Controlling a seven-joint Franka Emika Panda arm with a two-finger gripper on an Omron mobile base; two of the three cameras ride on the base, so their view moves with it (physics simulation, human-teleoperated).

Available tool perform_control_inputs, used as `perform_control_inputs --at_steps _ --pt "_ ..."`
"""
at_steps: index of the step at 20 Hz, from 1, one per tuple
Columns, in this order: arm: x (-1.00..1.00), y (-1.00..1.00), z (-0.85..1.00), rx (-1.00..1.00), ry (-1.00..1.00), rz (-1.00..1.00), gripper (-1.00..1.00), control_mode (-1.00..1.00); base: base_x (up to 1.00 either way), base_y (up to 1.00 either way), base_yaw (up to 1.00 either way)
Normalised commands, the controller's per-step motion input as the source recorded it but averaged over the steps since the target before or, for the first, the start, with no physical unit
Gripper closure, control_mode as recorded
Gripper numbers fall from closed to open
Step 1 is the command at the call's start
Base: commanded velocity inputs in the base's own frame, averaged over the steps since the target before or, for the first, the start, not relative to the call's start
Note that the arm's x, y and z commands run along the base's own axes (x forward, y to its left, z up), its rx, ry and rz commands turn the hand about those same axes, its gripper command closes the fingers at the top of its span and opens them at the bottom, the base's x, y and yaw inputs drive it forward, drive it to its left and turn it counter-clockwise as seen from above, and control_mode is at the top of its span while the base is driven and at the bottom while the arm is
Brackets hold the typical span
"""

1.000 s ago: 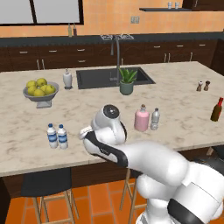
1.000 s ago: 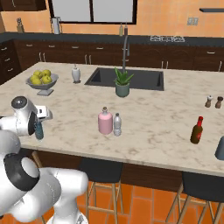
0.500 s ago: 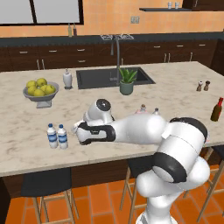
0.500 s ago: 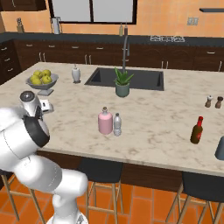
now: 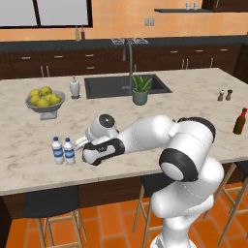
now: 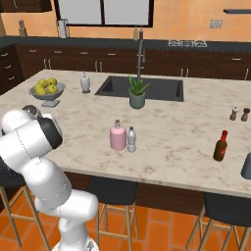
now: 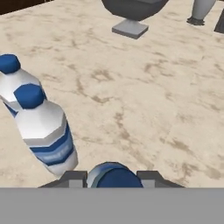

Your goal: Move the plastic bottles in the middle to the plastics group, and the glass bottles in the middle to the glass group.

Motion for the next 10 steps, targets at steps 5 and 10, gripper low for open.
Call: perform_control_inputs --at_steps 5,10 --pt "0.11 0.12 -0.23 0.00 -0.02 0.00 1.00 -1.00 0.00 0.00 0.00" --pt "0.12 0.08 -0.29 -0.02 0.00 0.00 1.00 -1.00 0.00 0.00 0.00"
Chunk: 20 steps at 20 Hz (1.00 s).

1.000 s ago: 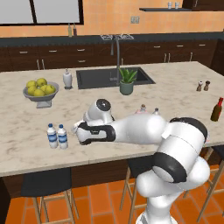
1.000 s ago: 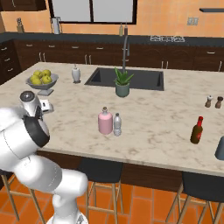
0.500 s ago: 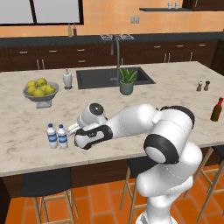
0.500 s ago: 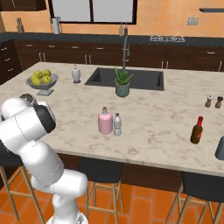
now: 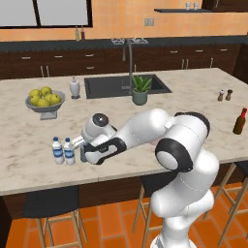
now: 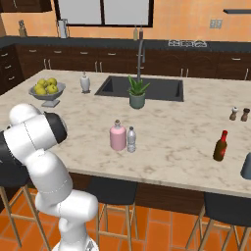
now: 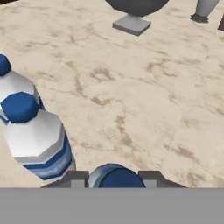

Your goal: Move the plastic bottles in the middle to the plastics group, and the glass bottles in the middle to the glass group.

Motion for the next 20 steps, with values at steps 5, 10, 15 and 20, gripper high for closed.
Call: perform_control_inputs --at_steps 5,10,15,20 --pt "0.03 0.03 -0.29 -0.01 0.00 0.00 1.00 -1.00 0.00 0.00 0.00" --pt "0.00 0.01 -0.28 0.00 0.00 0.00 1.00 -1.00 0.00 0.00 0.00" --pt "0.00 -0.02 -0.24 0.00 0.00 0.00 -1.00 -1.00 0.00 0.00 0.00" --pt "0.00 -0.06 -0.05 0.00 0.00 0.00 -1.00 -1.00 0.00 0.00 0.00"
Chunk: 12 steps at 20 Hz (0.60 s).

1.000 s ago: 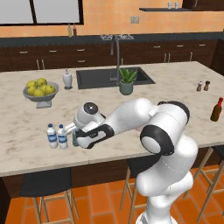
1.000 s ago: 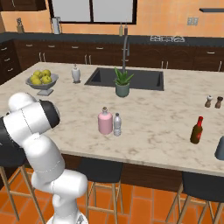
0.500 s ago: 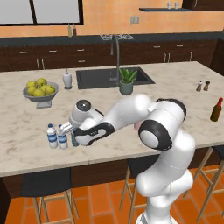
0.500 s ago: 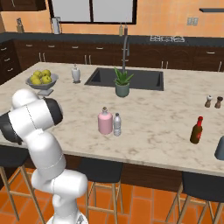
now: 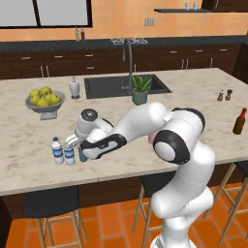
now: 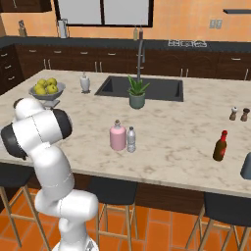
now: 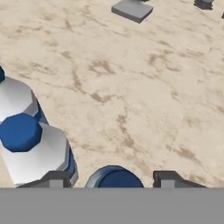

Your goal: Move the plastic bottles in the middle to the plastics group, and the glass bottles in the middle to the glass group.

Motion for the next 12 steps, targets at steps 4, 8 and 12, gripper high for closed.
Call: perform_control_inputs --at_steps 4,8,12 --pt "0.00 -0.08 0.15 0.03 -0.04 0.00 -1.00 -1.00 0.00 0.00 0.00" --pt "0.00 -0.07 0.51 0.13 -0.06 0.00 -1.00 -1.00 0.00 0.00 0.00" --pt "-0.01 -0.23 0.68 0.13 0.00 0.00 -1.00 -1.00 0.00 0.00 0.00"
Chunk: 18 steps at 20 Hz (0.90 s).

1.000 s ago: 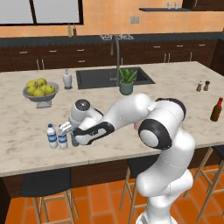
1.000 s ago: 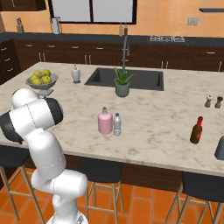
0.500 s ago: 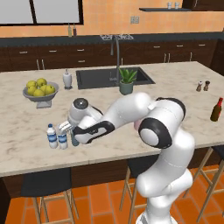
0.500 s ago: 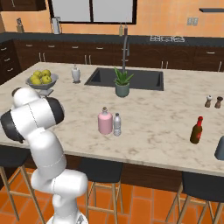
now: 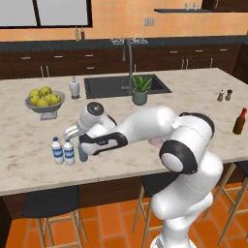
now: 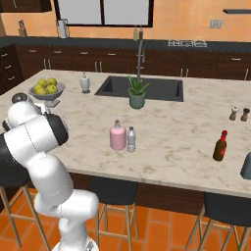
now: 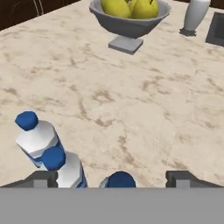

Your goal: Move the plastic bottles in the middle to the plastics group, and the glass bottles in the middle to the glass group.

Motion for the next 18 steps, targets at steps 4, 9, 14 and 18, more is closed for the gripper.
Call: perform_control_inputs --at_steps 4,9,14,18 --pt "-0.17 -0.67 0.60 0.06 0.00 0.00 -1.00 -1.00 0.00 0.00 0.00" --pt "-0.29 -0.75 0.48 0.01 0.00 -0.03 -1.00 -1.00 0.00 0.00 0.00" --pt "-0.42 -0.85 0.36 0.01 0.00 -0.17 -1.00 -1.00 0.00 0.00 0.00" --pt "-0.44 -0.94 0.30 0.00 0.00 -0.12 -1.00 -1.00 0.00 0.00 0.00"
